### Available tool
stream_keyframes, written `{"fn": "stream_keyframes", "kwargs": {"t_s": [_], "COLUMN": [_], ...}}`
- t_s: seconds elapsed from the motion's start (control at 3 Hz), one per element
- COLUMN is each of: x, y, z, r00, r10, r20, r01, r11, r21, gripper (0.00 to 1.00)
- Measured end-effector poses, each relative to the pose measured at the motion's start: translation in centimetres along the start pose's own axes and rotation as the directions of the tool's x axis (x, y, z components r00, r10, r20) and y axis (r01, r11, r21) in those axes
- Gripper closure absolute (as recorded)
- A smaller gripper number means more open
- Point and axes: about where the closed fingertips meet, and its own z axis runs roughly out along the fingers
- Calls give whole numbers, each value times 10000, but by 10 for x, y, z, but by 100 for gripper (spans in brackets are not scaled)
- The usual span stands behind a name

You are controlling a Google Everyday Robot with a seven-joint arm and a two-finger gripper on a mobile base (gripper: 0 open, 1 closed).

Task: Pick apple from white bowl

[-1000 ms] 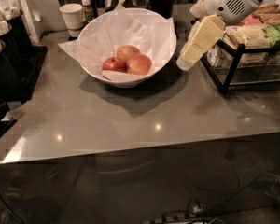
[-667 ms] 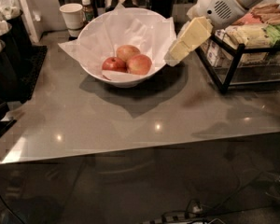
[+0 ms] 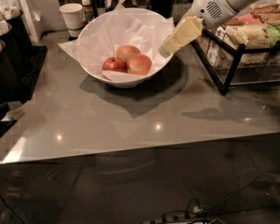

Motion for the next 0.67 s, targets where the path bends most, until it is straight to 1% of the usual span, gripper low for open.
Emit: {"fn": "stream_keyframes", "kwargs": {"t_s": [0.33, 0.67], "x": [0, -8], "y": [0, 0], "z": [0, 20], "r00": [10000, 9996], "r10": [-7, -270], "r20": [2, 76], "r01": [7, 272], "r11": [10000, 9994], "r21": [-5, -223], "gripper": [21, 15]}}
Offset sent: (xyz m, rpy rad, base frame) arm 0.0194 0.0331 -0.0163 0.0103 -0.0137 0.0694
